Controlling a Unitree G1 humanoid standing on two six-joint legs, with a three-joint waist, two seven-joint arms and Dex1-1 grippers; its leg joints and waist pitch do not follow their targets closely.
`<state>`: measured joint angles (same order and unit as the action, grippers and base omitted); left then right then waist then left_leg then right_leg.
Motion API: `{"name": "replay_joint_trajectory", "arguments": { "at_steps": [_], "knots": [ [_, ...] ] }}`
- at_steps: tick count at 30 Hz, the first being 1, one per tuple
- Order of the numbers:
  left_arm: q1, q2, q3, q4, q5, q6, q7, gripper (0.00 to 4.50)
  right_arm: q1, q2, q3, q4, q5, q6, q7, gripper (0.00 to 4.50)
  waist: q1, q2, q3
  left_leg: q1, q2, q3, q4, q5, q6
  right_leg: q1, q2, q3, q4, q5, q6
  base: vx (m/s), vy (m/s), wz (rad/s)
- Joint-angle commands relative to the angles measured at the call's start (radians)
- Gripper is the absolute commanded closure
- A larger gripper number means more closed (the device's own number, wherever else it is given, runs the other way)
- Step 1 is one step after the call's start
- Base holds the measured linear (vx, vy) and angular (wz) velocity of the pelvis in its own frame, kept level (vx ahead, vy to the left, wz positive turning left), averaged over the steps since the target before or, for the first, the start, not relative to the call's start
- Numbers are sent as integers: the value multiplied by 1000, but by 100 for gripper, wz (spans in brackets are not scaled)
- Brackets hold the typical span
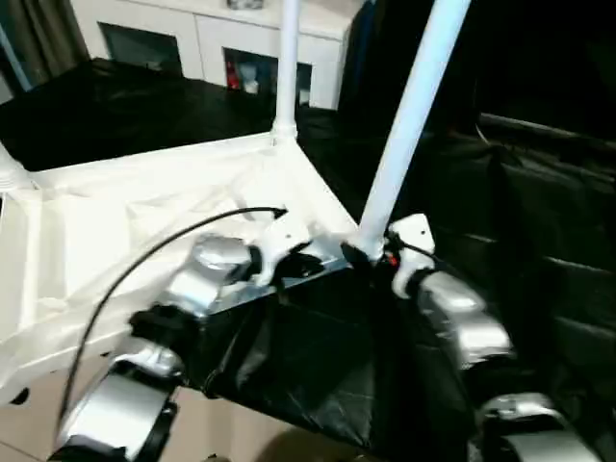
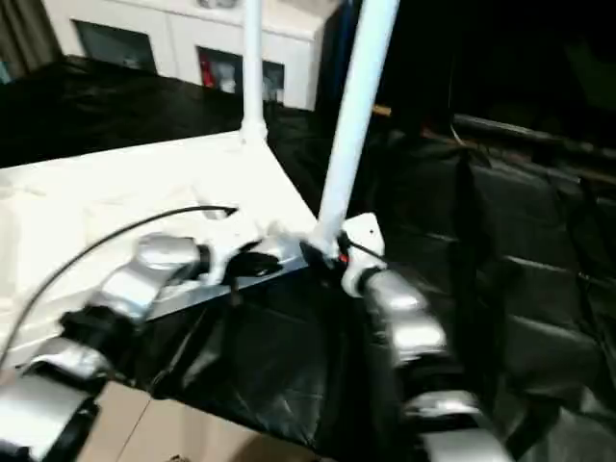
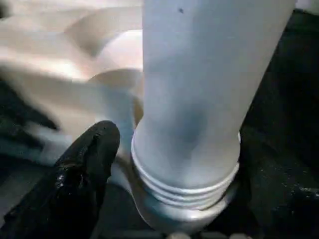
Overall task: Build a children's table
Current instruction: Rotate leg to tighten
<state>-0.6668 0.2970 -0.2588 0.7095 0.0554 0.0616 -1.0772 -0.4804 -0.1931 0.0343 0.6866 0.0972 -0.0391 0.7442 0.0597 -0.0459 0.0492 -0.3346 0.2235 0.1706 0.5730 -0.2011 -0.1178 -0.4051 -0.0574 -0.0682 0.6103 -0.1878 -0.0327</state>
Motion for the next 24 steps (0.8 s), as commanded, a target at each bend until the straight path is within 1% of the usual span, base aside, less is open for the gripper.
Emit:
{"name": "replay_joint_trajectory", "arguments": {
  "at_steps": [1, 2, 3, 4, 5, 6, 7, 8, 9, 11, 12, 14, 15, 16, 17, 18, 20, 21, 22, 24],
  "knots": [
    [14, 3, -25, -24, -1, -7, -67, 450, -2, -7, 25, -37, 28, 8, 84, 62, 2, 9, -62, -12, 7, 7, -56, -112, 86, 66, -72, 52, -61, -49, -236, 0, 0, 0],
    [18, 15, -27, -32, -6, -9, -89, 450, -2, -18, 27, -43, 33, 11, 119, 62, 1, 10, -60, -10, 10, 7, -58, -119, 81, 64, -74, 51, -63, -76, -240, 0, 0, 0],
    [19, 19, -29, -35, -7, -10, -96, 450, -2, -21, 28, -45, 35, 13, 130, 62, 2, 10, -60, -9, 10, 7, -58, -122, 79, 64, -74, 51, -64, -84, -240, 0, 0, 0],
    [25, 36, -34, -41, -10, -18, -126, 450, -4, -38, 33, -54, 46, 20, 178, 62, 0, 0, -60, -8, 10, 8, -58, -126, 80, 64, -73, 51, -65, -95, -236, 0, 0, 0],
    [30, 56, -42, -44, -10, -32, -154, 450, -8, -58, 43, -58, 55, 27, 233, 62, 2, 0, -59, -7, 12, 8, -58, -128, 83, 63, -74, 52, -64, -114, -236, 0, 0, 0],
    [30, 58, -43, -44, -10, -32, -157, 450, -8, -61, 45, -59, 56, 27, 238, 62, 4, 2, -58, -7, 11, 8, -58, -129, 84, 62, -74, 52, -65, -120, -235, 0, 0, 0],
    [32, 77, -51, -48, -8, -39, -181, 450, -12, -79, 58, -59, 61, 37, 288, 62, 4, 2, -57, -7, 13, 8, -58, -127, 84, 62, -74, 52, -64, -119, -233, 0, 0, 0],
    [32, 90, -55, -47, -9, -50, -197, 450, -17, -95, 72, -57, 63, 42, 328, 78, 5, -4, -57, -8, 12, 8, -58, -125, 86, 63, -73, 51, -64, -124, -230, 0, 0, 0],
    [31, 91, -55, -47, -10, -50, -198, 450, -17, -97, 73, -56, 63, 42, 331, 87, 6, -1, -56, -7, 13, 9, -58, -126, 83, 60, -74, 51, -65, -135, -226, 0, 0, 0],
    [29, 99, -54, -48, -14, -50, -212, 450, -23, -108, 85, -51, 61, 48, 361, 98, 8, -8, -56, -7, 13, 10, -58, -119, 79, 60, -75, 51, -65, -141, -222, 0, 0, 0],
    [28, 109, -54, -52, -15, -54, -227, 450, -28, -121, 98, -47, 50, 50, 401, 98, 9, -8, -56, -7, 12, 10, -57, -115, 78, 61, -75, 51, -64, -149, -219, 0, 0, 0],
    [29, 118, -52, -51, -12, -61, -237, 450, -33, -127, 109, -40, 38, 43, 424, 121, 10, -8, -55, -8, 12, 10, -56, -114, 77, 60, -75, 51, -64, -155, -215, 0, 0, 0],
    [30, 120, -52, -51, -11, -62, -239, 450, -35, -127, 110, -38, 36, 42, 424, 121, 10, -8, -56, -8, 12, 10, -56, -111, 76, 60, -75, 51, -64, -159, -211, 0, 0, 0],
    [31, 122, -52, -50, -10, -63, -241, 450, -39, -123, 108, -34, 37, 45, 421, 138, 11, -7, -56, -8, 12, 10, -56, -110, 75, 60, -76, 51, -64, -159, -211, 0, 0, 0],
    [32, 124, -53, -51, -11, -64, -243, 450, -40, -122, 106, -35, 40, 49, 422, 155, 8, -21, -57, -8, 12, 12, -55, -102, 75, 60, -74, 51, -63, -154, -208, 0, 0, 0],
    [34, 125, -53, -53, -13, -64, -244, 450, -41, -121, 105, -38, 44, 51, 420, 155, 10, -16, -57, -8, 13, 10, -56, -99, 74, 60, -75, 51, -60, -153, -209, 0, 0, 0],
    [36, 129, -55, -53, -16, -67, -247, 450, -41, -121, 107, -47, 54, 58, 425, 161, 10, -12, -57, -6, 13, 10, -56, -96, 73, 58, -75, 51, -61, -149, -210, 0, 0, 0],
    [37, 131, -55, -52, -17, -68, -247, 450, -39, -122, 110, -52, 56, 59, 428, 180, 8, -21, -54, -7, 12, 11, -56, -94, 75, 58, -73, 51, -61, -147, -209, 0, 0, 0],
    [37, 131, -56, -52, -17, -68, -246, 450, -35, -122, 112, -56, 58, 62, 430, 187, 8, -18, -54, -7, 13, 10, -57, -96, 75, 57, -75, 51, -61, -148, -210, 0, 0, 0],
    [40, 127, -53, -56, -17, -63, -237, 450, -25, -120, 112, -64, 61, 68, 428, 193, 8, -21, -53, -7, 13, 10, -57, -98, 73, 57, -74, 51, -62, -148, -209, 0, 0, 0]
  ]
}}
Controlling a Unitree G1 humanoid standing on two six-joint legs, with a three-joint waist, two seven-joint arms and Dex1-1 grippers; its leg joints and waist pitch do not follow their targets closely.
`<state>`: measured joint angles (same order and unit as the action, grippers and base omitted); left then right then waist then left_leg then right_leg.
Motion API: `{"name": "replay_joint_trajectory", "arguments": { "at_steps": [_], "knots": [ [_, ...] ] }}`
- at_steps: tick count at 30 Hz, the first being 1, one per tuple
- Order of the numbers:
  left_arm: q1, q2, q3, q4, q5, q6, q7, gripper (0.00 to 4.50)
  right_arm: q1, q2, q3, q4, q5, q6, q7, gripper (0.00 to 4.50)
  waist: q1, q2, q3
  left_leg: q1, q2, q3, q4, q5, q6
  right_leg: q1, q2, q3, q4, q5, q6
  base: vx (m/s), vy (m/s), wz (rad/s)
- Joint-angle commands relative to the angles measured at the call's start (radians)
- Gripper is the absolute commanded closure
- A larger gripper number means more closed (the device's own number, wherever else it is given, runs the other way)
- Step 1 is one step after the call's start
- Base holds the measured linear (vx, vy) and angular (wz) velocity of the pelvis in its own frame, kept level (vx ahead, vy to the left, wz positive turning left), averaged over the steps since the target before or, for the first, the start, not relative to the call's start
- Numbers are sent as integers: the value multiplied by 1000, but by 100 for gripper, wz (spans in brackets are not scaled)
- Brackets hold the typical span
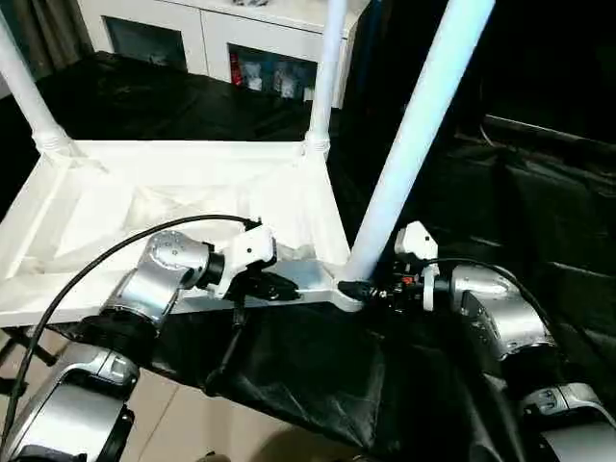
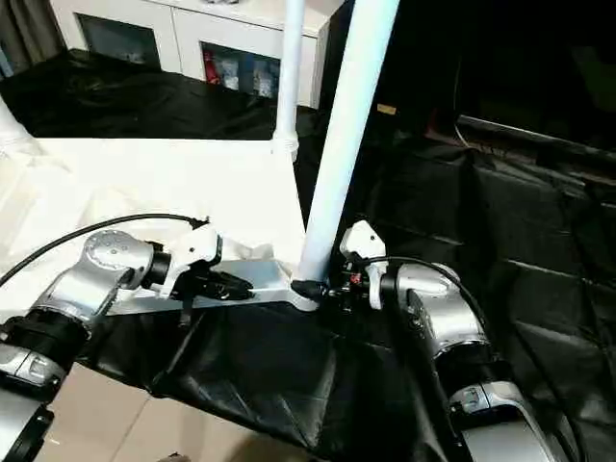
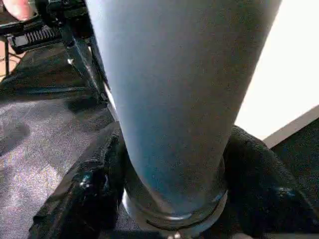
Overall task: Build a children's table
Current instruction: Rotate leg to tighten
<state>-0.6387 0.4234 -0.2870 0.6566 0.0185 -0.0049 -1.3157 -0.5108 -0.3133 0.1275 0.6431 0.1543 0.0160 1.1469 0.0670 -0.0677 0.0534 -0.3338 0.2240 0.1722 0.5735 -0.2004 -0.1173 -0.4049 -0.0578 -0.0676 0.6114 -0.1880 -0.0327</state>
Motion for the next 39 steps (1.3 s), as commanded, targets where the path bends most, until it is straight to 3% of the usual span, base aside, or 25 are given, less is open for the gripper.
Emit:
{"name": "replay_joint_trajectory", "arguments": {
  "at_steps": [1, 4, 5, 7, 8, 9, 10, 12, 14, 17, 21, 22, 25, 27, 28, 30, 32, 34, 35, 36, 39],
  "knots": [
    [13, -2, -23, -7, 20, 8, 8, 450, 11, 1, 18, -24, 6, 17, 23, 195, 1, 2, -57, -7, 13, 8, -58, -101, 72, 56, -74, 51, -62, -148, -210, 0, 0, 0],
    [15, -29, -23, -6, 34, 30, 62, 450, 45, 28, 9, -35, 2, 31, -33, 198, 1, 0, -57, -6, 12, 9, -57, -103, 71, 57, -74, 52, -64, -151, -208, 0, 0, 0],
    [9, -56, -28, 10, 52, 46, 115, 450, 69, 55, 0, -34, -9, 23, -103, 199, 2, 9, -57, -5, 14, 9, -58, -105, 65, 54, -76, 53, -66, -151, -208, 0, 0, 0],
    [-6, -93, -38, 38, 84, 70, 193, 450, 89, 95, -19, -25, -21, 17, -207, 199, 5, 11, -53, 0, 14, 8, -63, -145, 45, 51, -75, 52, -75, -208, -196, 0, 0, 0],
    [-14, -120, -37, 53, 88, 87, 230, 450, 96, 121, -31, -16, -27, 18, -271, 199, 6, 10, -51, 5, 13, 7, -64, -178, 30, 47, -75, 51, -82, -270, -179, 0, 0, 0],
    [-24, -156, -32, 68, 88, 112, 275, 450, 101, 156, -47, 0, -33, 16, -354, 200, 8, 17, -49, 13, 11, 7, -65, -219, 18, 40, -76, 51, -91, -345, -163, 0, 0, 0],
    [-30, -176, -31, 76, 88, 125, 299, 450, 102, 175, -56, 11, -36, 13, -401, 200, 5, 13, -47, 11, 11, 4, -67, -247, 5, 39, -77, 50, -97, -412, -143, 0, 0, 0],
    [-51, -248, -27, 102, 91, 165, 389, 450, 82, 246, -96, 68, -36, 21, -573, 201, 5, 17, -50, 7, 7, -2, -70, -257, 3, 43, -79, 48, -105, -475, -105, 0, 0, 0],
    [-62, -283, -22, 115, 90, 184, 432, 450, 67, 280, -115, 98, -33, 26, -651, 201, 1, 15, -48, 12, 6, -3, -69, -281, -5, 33, -77, 45, -111, -508, -92, 0, 0, 0],
    [-84, -341, -25, 130, 98, 205, 500, 450, 15, 356, -140, 155, -34, 36, -803, 201, -7, 12, -51, 9, 1, -8, -69, -306, 3, 34, -77, 40, -119, -558, -62, 0, 0, 0],
    [-94, -352, -33, 140, 127, 192, 512, 450, -20, 396, -131, 162, -70, 4, -861, 201, -12, 6, -55, 3, 1, -6, -68, -289, 14, 33, -75, 43, -117, -518, -54, 0, 0, 0],
    [-94, -347, -36, 140, 133, 188, 508, 450, -25, 400, -130, 159, -71, -6, -857, 146, -12, 6, -55, 0, 2, -6, -70, -279, 21, 34, -75, 43, -115, -499, -55, 0, 0, 0],
    [-82, -305, -43, 125, 141, 169, 464, 450, -26, 378, -129, 140, -69, -30, -816, 126, -12, -1, -55, -4, 3, -5, -71, -268, 26, 35, -76, 44, -111, -476, -61, 0, 0, 0],
    [-64, -266, -50, 110, 139, 141, 420, 450, -19, 347, -135, 129, -54, -36, -761, 103, -11, 2, -57, -5, 6, -6, -72, -259, 30, 37, -78, 46, -108, -455, -68, 0, 0, 0],
    [-57, -252, -52, 103, 136, 126, 402, 450, -17, 336, -135, 127, -48, -41, -742, 96, -14, 2, -58, -13, 6, -7, -73, -240, 32, 44, -77, 47, -101, -412, -80, 0, 0, 0],
    [-38, -215, -56, 84, 130, 113, 361, 450, -12, 305, -134, 117, -40, -49, -699, 91, -20, 1, -60, -13, 9, -4, -71, -221, 39, 45, -76, 49, -93, -336, -114, 0, 0, 0],
    [-18, -172, -57, 67, 122, 85, 307, 450, -12, 270, -139, 106, -26, -48, -643, 55, -22, 4, -61, -11, 9, -1, -68, -203, 41, 47, -76, 50, -88, -298, -137, 0, 0, 0],
    [-12, -157, -56, 62, 119, 78, 287, 450, -13, 259, -142, 103, -18, -43, -617, 55, -22, 5, -63, -9, 9, 3, -66, -175, 49, 47, -74, 52, -82, -237, -162, 0, 0, 0],
    [2, -110, -31, 43, 92, 47, 212, 450, -14, 197, -110, 99, -25, -53, -484, 55, -20, 6, -67, -14, 10, 2, -64, -135, 55, 57, -74, 51, -71, -159, -185, 0, 0, 0],
    [2, -110, -31, 43, 92, 47, 212, 450, -14, 197, -110, 99, -25, -53, -484, 55, -20, 6, -67, -14, 10, 2, -64, -135, 55, 57, -74, 51, -71, -159, -185, 0, 0, 0],
    [11, -65, -20, 4, 57, 53, 118, 450, -9, 151, -83, 72, -12, -35, -325, 55, -19, 14, -71, -12, 10, 4, -59, -78, 79, 62, -72, 52, -52, -7, -235, 0, 0, 0]
  ]
}}
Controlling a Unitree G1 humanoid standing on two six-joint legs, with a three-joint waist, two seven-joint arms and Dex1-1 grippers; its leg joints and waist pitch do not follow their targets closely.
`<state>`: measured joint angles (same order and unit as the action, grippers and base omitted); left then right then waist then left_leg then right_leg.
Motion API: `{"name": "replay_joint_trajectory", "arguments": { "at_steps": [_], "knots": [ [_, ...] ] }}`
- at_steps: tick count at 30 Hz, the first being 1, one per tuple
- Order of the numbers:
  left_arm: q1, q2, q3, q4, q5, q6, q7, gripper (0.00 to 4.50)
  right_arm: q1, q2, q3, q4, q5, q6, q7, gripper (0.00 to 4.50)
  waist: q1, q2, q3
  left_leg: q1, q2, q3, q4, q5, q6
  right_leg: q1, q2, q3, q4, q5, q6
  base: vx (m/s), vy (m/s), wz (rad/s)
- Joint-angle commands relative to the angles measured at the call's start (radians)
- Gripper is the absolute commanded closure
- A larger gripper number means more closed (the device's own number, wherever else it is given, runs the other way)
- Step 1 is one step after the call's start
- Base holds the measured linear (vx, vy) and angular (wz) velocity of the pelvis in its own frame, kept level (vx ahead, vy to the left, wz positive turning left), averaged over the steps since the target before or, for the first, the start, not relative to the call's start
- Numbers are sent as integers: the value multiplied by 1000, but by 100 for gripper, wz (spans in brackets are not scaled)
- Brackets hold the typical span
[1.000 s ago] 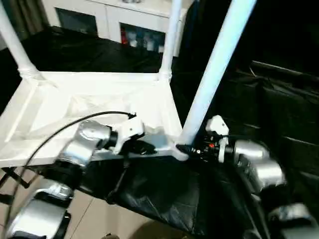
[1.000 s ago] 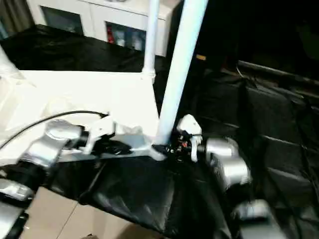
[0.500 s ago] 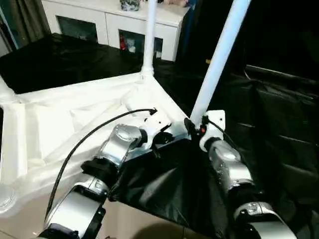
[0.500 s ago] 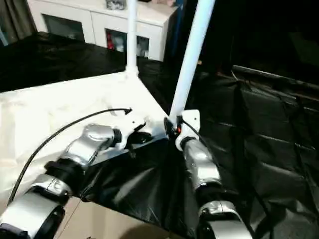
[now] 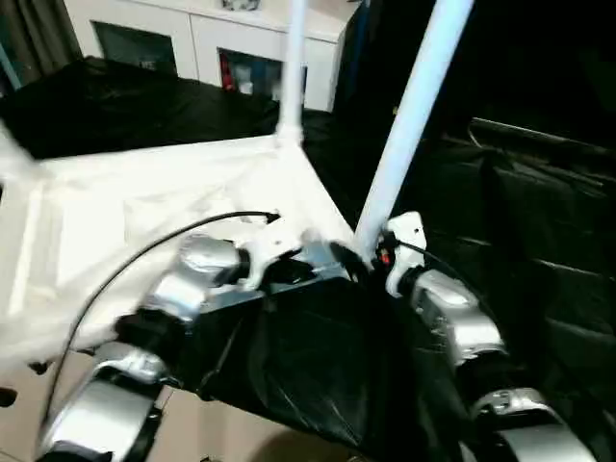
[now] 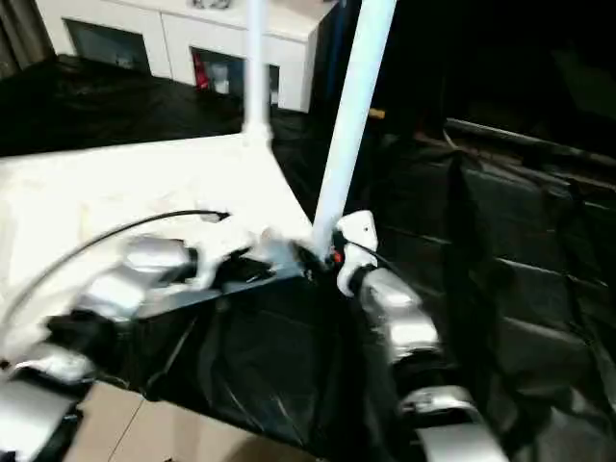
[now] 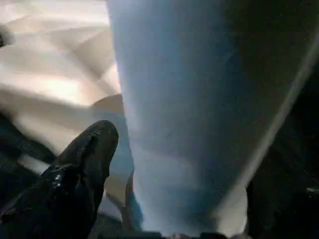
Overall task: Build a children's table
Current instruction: Rotate leg to tighten
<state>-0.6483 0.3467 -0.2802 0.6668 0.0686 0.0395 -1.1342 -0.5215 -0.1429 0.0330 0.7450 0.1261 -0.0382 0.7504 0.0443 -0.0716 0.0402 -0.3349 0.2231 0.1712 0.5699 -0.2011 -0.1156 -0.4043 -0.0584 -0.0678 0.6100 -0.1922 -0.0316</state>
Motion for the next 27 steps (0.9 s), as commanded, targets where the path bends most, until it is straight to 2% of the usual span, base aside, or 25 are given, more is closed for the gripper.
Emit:
{"name": "replay_joint_trajectory", "arguments": {
  "at_steps": [1, 4, 8, 13, 20, 27],
  "knots": [
    [22, 23, -29, -14, -3, 11, -92, 450, 1, -27, 15, -34, 20, 26, 104, 55, 1, 16, -57, -11, 11, 6, -56, -70, 83, 62, -70, 52, -49, 18, -243, 0, 0, 0],
    [22, 52, -37, -25, -12, 0, -138, 450, 2, -57, 45, -51, 25, 42, 209, 72, 2, 17, -56, -5, 12, 9, -54, -71, 94, 62, -71, 52, -48, 47, -266, 0, 0, 0],
    [17, 94, -45, -21, -18, -25, -197, 450, 1, -107, 90, -81, 45, 76, 355, 107, 6, 18, -53, -3, 14, 7, -57, -118, 79, 64, -73, 52, -55, -28, -259, 0, 0, 0],
    [21, 100, -45, -29, -22, -28, -215, 450, -1, -129, 100, -88, 49, 80, 410, 143, 14, 16, -50, -1, 16, 9, -57, -136, 51, 61, -73, 52, -60, -104, -239, 0, 0, 0],
    [25, 105, -47, -32, -31, -22, -231, 450, 7, -118, 115, -104, 57, 100, 447, 206, 22, 15, -52, -4, 15, 9, -56, -99, 53, 62, -71, 51, -51, -48, -242, 0, 0, 0],
    [35, 90, -36, -44, -32, 8, -198, 450, 77, -98, 109, -160, 82, 145, 430, 215, 27, 12, -49, -2, 16, 9, -58, -112, 53, 59, -73, 51, -57, -91, -224, 0, 0, 0]
  ]
}}
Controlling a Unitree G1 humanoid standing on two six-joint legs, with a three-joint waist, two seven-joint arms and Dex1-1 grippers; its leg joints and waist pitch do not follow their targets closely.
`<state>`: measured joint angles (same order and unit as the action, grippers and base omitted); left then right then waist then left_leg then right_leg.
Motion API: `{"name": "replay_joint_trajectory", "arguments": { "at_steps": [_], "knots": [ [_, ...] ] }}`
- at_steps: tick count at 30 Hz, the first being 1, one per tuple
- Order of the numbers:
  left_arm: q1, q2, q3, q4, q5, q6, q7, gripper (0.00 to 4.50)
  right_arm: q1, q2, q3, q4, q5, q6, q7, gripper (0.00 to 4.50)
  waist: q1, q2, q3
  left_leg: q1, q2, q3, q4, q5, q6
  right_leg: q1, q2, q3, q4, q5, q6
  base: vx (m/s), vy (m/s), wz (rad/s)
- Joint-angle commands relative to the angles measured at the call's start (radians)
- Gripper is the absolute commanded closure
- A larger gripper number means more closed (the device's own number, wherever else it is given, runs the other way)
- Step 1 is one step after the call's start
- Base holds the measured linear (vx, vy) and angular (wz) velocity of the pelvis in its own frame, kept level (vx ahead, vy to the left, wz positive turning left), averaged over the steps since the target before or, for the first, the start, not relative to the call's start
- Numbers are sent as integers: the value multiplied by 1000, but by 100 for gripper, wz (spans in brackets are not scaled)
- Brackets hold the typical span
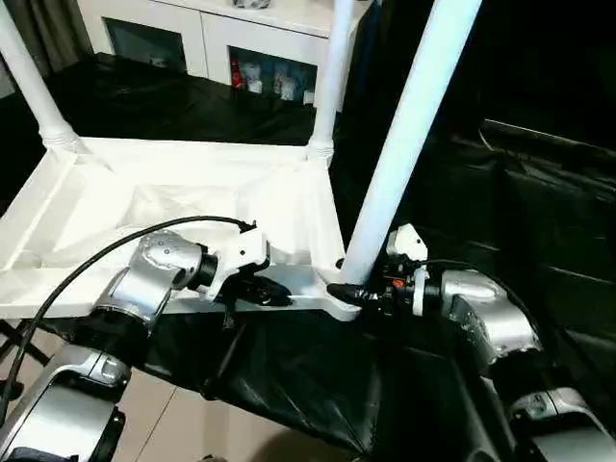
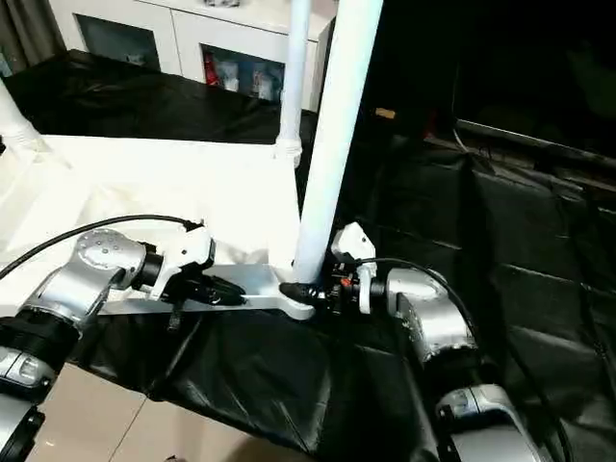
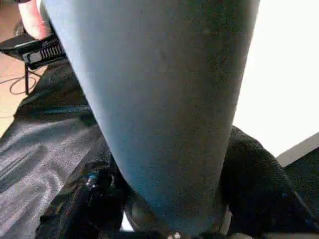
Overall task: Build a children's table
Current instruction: Rotate leg to tighten
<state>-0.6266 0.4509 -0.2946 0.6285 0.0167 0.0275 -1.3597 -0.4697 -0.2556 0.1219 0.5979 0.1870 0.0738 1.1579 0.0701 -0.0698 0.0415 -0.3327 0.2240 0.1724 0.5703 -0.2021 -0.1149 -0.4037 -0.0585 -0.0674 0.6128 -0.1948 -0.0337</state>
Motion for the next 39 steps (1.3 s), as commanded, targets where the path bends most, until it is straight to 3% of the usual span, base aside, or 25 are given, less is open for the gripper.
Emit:
{"name": "replay_joint_trajectory", "arguments": {
  "at_steps": [1, 4, 5, 6, 8, 9, 10, 11, 12, 14, 16, 18, 20, 25, 27, 29, 30, 32, 34, 36, 39],
  "knots": [
    [13, -23, -20, -3, 25, 28, 52, 450, 41, 22, 14, -27, 27, 43, 7, 215, 3, 8, -50, -4, 16, 8, -59, -113, 51, 58, -73, 51, -61, -93, -220, 0, 0, 0],
    [-8, -88, -21, 40, 71, 74, 205, 450, 83, 80, -29, -28, 35, 51, -128, 215, 12, 5, -43, -1, 15, 7, -63, -152, 39, 51, -77, 52, -73, -186, -196, 0, 0, 0],
    [-12, -101, -20, 48, 76, 82, 231, 450, 86, 91, -34, -21, 32, 46, -154, 215, 11, -3, -38, 0, 14, 8, -65, -162, 36, 47, -75, 52, -78, -220, -184, 0, 0, 0],
    [-19, -139, -15, 61, 83, 106, 294, 450, 91, 122, -46, -5, 21, 29, -228, 215, 16, 2, -32, 17, 14, 11, -65, -227, 21, 31, -79, 55, -95, -344, -159, 0, 0, 0],
    [-25, -181, -10, 69, 87, 134, 357, 450, 91, 163, -63, 18, 9, 13, -326, 215, 12, -2, -29, 11, 14, 2, -72, -261, 4, 36, -81, 51, -100, -439, -128, 0, 0, 0],
    [-26, -193, -10, 68, 88, 142, 372, 450, 89, 177, -71, 27, 7, 11, -360, 215, 9, -2, -27, 8, 11, -3, -75, -286, 3, 37, -82, 48, -109, -518, -90, -56, 9, -7],
    [-30, -220, -7, 71, 87, 158, 405, 450, 77, 206, -87, 56, -1, -2, -434, 215, 9, 2, -29, 8, 10, -6, -76, -296, 3, 38, -84, 46, -113, -549, -74, -56, 9, -7],
    [-34, -241, -4, 73, 87, 171, 432, 450, 66, 230, -101, 80, -7, -13, -495, 215, 5, 0, -29, 11, 10, -8, -75, -308, -3, 32, -86, 45, -120, -588, -53, 0, 0, 0],
    [-50, -288, -9, 85, 91, 186, 475, 450, 17, 292, -142, 155, -11, -33, -663, 215, 1, 10, -28, 14, 8, -10, -77, -322, -11, 28, -87, 45, -124, -613, -45, 0, 0, 0],
    [-68, -315, -19, 102, 104, 188, 504, 450, -26, 339, -153, 198, -24, -45, -770, 215, -10, 11, -32, 16, 5, -17, -78, -350, -24, 29, -84, 38, -127, -626, -34, 0, 0, 0],
    [-82, -322, -24, 119, 116, 183, 521, 450, -51, 359, -140, 215, -45, -55, -807, 215, -17, 13, -39, 10, 5, -18, -80, -339, -17, 38, -82, 37, -124, -560, -40, 0, 0, 0],
    [-96, -323, -25, 136, 127, 174, 531, 450, -73, 376, -132, 217, -65, -67, -827, 215, -19, 13, -38, 7, 5, -14, -82, -318, -5, 35, -78, 41, -120, -493, -59, 0, 0, 0],
    [-99, -312, -24, 136, 131, 168, 519, 450, -80, 373, -129, 207, -76, -86, -815, 159, -18, 11, -38, 7, 5, -11, -81, -312, 4, 36, -78, 44, -118, -467, -72, 0, 0, 0],
    [-78, -261, -16, 106, 125, 134, 449, 450, -70, 322, -142, 177, -61, -99, -722, 111, -17, 12, -41, -1, 8, -7, -81, -268, 17, 44, -77, 50, -103, -347, -121, 0, 0, 0],
    [-64, -241, -14, 96, 116, 99, 420, 450, -69, 295, -143, 182, -55, -132, -675, 98, -17, 15, -47, -4, 10, -5, -78, -220, 22, 50, -77, 51, -93, -274, -142, 0, 0, 0],
    [-40, -213, -14, 73, 96, 78, 363, 450, -69, 249, -145, 179, -41, -142, -593, 84, -16, 16, -57, -7, 10, 1, -68, -140, 35, 55, -75, 51, -77, -132, -185, 0, 0, 0],
    [-33, -204, -14, 64, 90, 75, 342, 450, -68, 232, -142, 177, -40, -144, -562, 84, -18, 15, -57, -13, 10, 2, -65, -106, 49, 60, -72, 50, -67, -59, -209, 0, 0, 0],
    [-16, -176, -8, 37, 73, 66, 296, 450, -63, 180, -114, 162, -39, -134, -437, 84, -18, 14, -57, -12, 10, 5, -62, -87, 66, 61, -72, 50, -61, -2, -232, 0, 0, 0],
    [-8, -161, -4, 18, 59, 69, 267, 450, -58, 150, -94, 149, -38, -127, -356, 84, -14, 14, -55, -10, 11, 6, -61, -81, 83, 62, -72, 49, -59, 16, -247, 0, 0, 0],
    [-2, -136, -4, -6, 45, 69, 222, 450, -52, 106, -71, 127, -24, -100, -228, 84, -13, 2, -49, -11, 12, 9, -60, -81, 103, 60, -72, 51, -60, 11, -251, 0, 0, 0],
    [-5, -92, -13, -18, 46, 56, 166, 450, -57, 52, -47, 118, -15, -71, -80, 100, -7, 6, -44, -5, 15, 7, -64, -116, 96, 57, -76, 49, -67, -72, -239, 0, 0, 0]
  ]
}}
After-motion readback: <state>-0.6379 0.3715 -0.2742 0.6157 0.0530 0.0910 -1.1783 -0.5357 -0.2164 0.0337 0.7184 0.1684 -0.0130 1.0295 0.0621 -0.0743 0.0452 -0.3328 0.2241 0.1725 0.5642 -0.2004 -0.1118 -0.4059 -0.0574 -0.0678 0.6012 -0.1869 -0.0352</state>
